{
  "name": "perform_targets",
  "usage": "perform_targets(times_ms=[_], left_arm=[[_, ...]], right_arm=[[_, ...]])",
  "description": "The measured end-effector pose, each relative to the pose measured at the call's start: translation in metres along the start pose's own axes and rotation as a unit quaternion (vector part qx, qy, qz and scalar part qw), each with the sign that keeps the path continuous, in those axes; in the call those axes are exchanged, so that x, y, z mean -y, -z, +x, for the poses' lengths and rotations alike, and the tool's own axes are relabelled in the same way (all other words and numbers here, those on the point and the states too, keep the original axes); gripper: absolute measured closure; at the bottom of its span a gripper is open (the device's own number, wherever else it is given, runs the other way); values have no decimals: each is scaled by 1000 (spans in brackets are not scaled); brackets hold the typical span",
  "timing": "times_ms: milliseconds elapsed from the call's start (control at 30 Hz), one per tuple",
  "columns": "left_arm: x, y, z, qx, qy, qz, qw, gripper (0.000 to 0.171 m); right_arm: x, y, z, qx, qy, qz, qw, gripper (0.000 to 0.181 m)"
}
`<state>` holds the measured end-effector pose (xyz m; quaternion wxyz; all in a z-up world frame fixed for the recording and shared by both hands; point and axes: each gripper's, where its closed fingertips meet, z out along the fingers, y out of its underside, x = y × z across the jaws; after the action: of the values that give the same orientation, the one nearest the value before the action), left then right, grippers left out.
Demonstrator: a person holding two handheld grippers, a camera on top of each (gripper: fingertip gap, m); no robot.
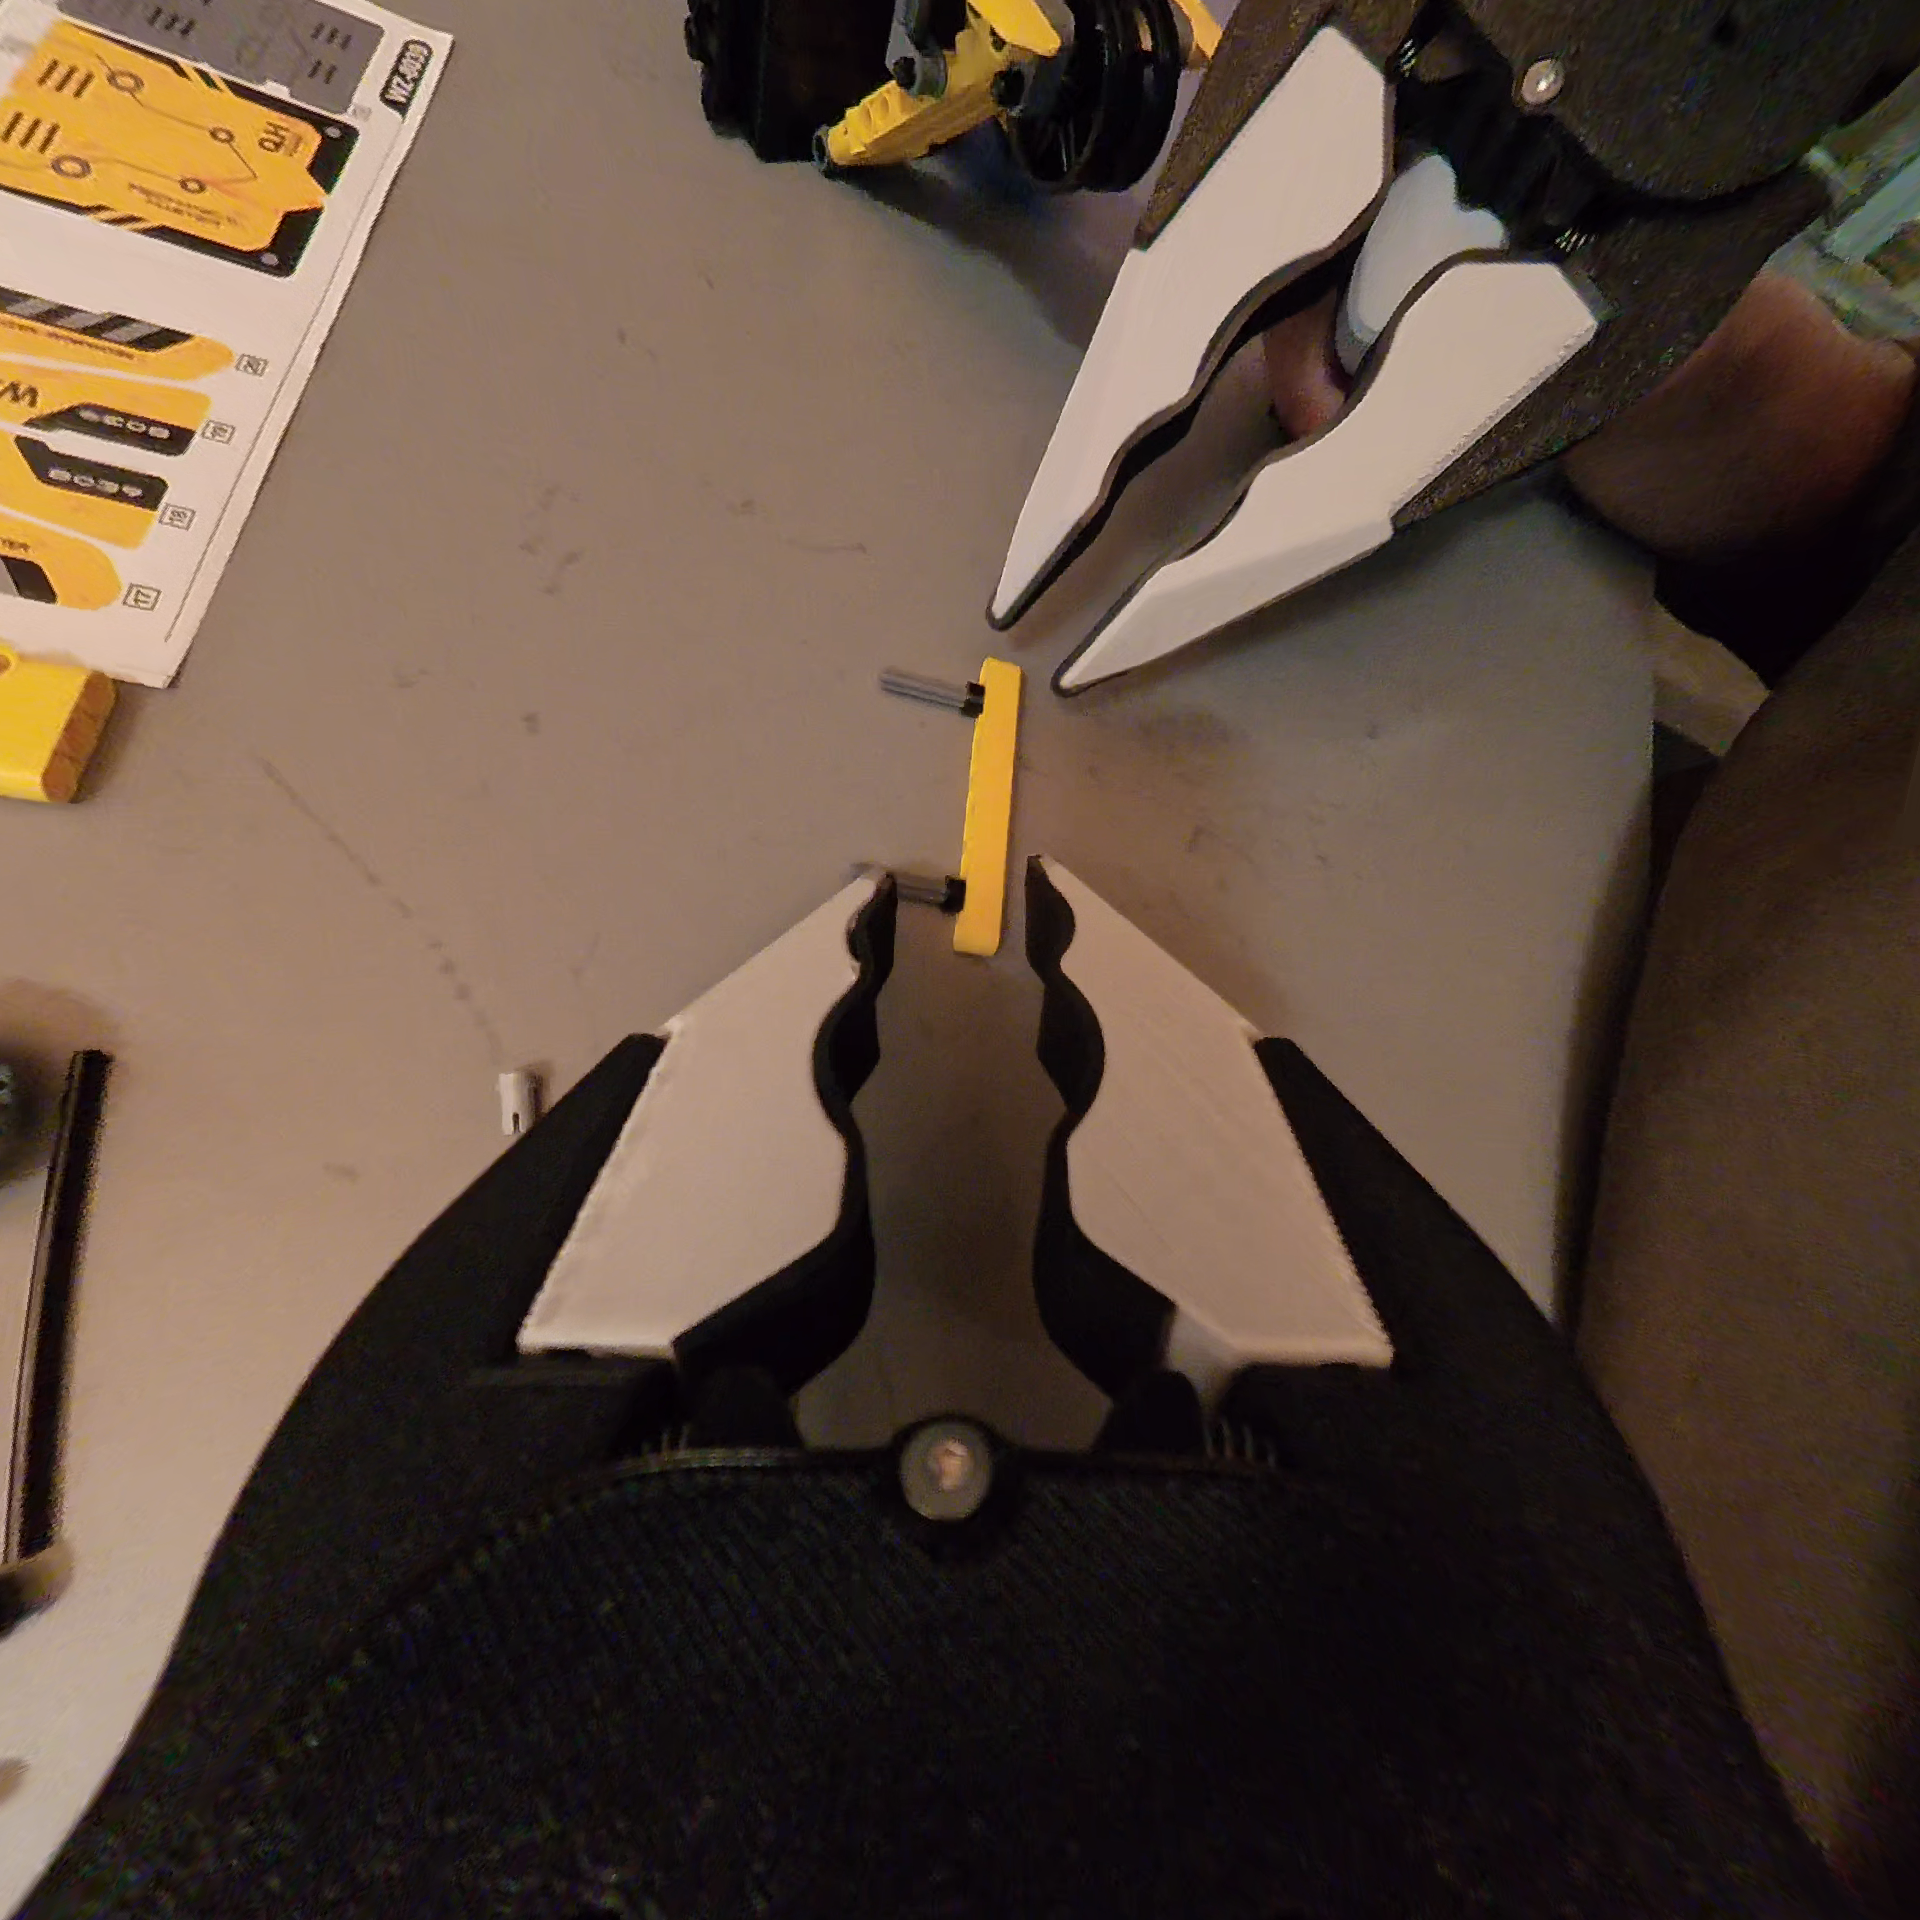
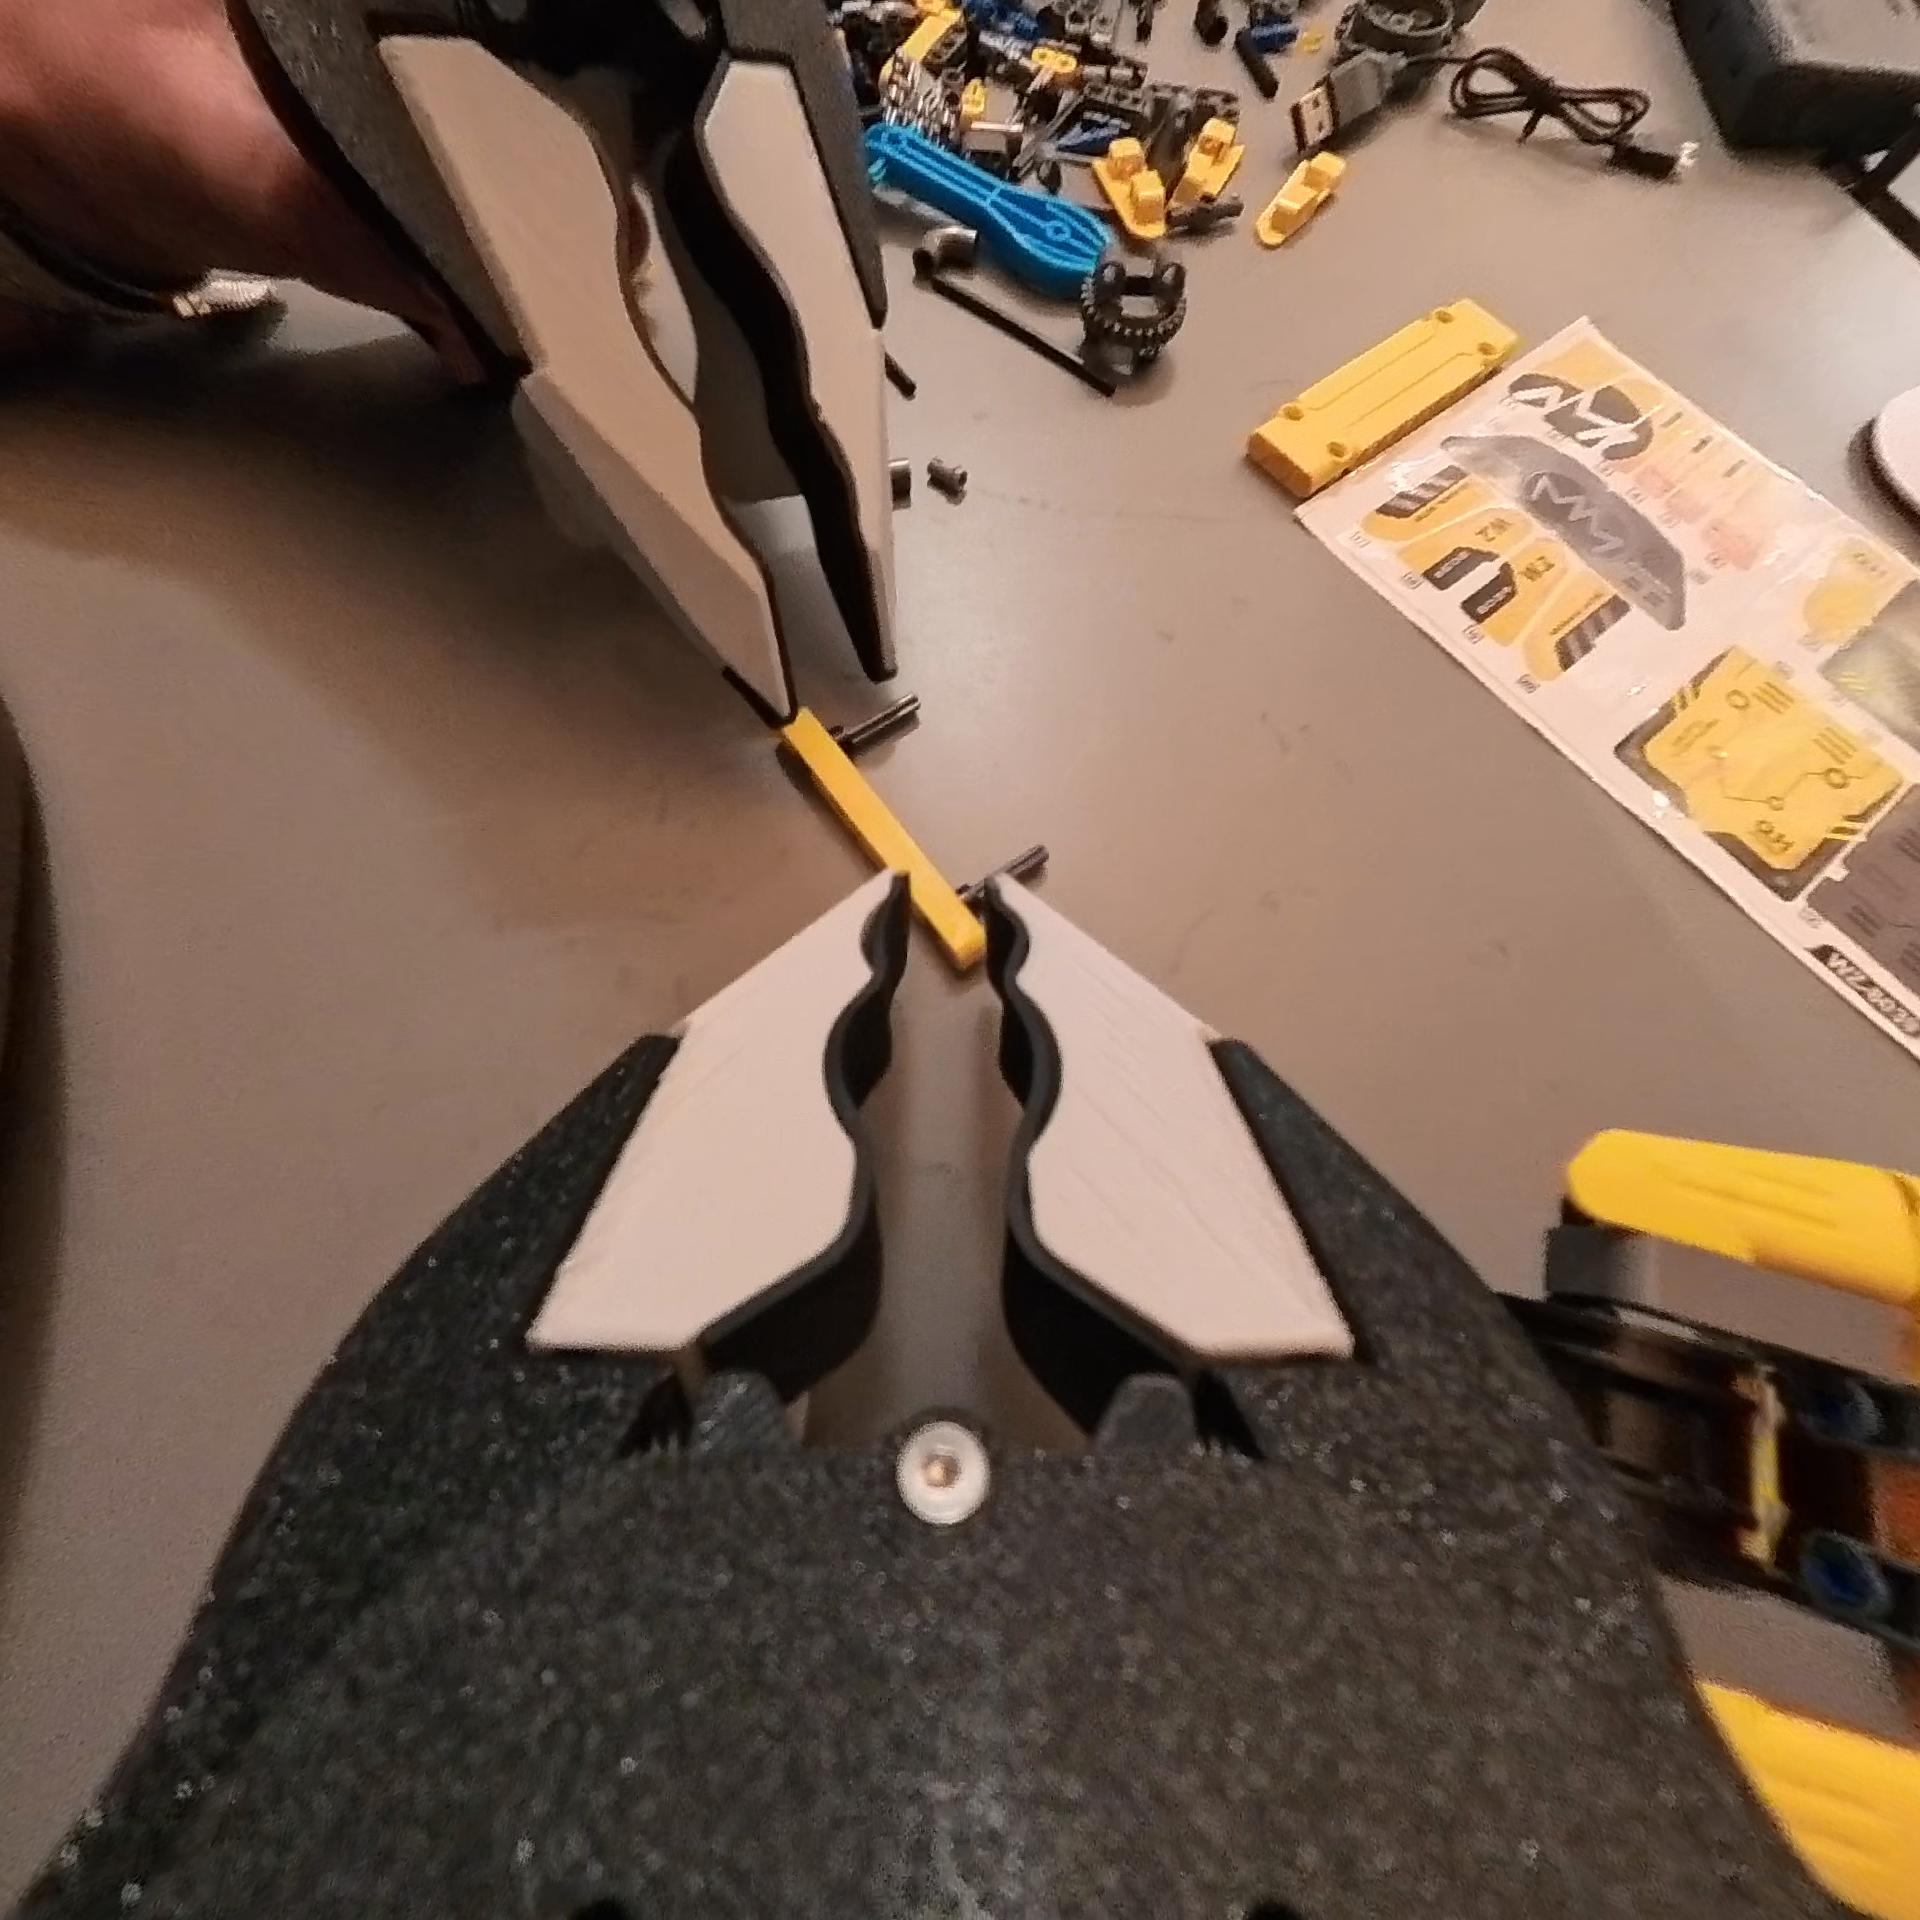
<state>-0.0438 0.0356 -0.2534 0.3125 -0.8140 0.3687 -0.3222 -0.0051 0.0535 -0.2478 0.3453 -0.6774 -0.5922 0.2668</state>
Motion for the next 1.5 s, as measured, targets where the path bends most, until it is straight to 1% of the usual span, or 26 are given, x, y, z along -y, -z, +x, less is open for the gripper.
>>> perform_targets(times_ms=[233,867,1167,1267,1367,1433,1500], left_arm=[[2,-1,1,8,-21,4,1000,143],[-3,-6,1,14,-30,-16,999,140],[-2,-6,0,15,-31,-15,999,140],[-1,-5,1,16,-34,-10,999,140],[5,-2,2,12,-33,9,999,141],[9,6,-2,18,-24,23,999,142],[14,21,-12,37,-11,47,998,144]], right_arm=[[-9,-5,-1,-2,8,-26,1000,167],[-10,-6,2,-8,7,-26,1000,167],[-10,-7,4,-12,7,-26,1000,168],[-9,-6,4,-15,8,-25,1000,169],[-8,-5,5,-19,10,-21,1000,170],[-5,-3,5,-21,11,-14,1000,170],[-1,-1,5,-23,12,-4,1000,170]])
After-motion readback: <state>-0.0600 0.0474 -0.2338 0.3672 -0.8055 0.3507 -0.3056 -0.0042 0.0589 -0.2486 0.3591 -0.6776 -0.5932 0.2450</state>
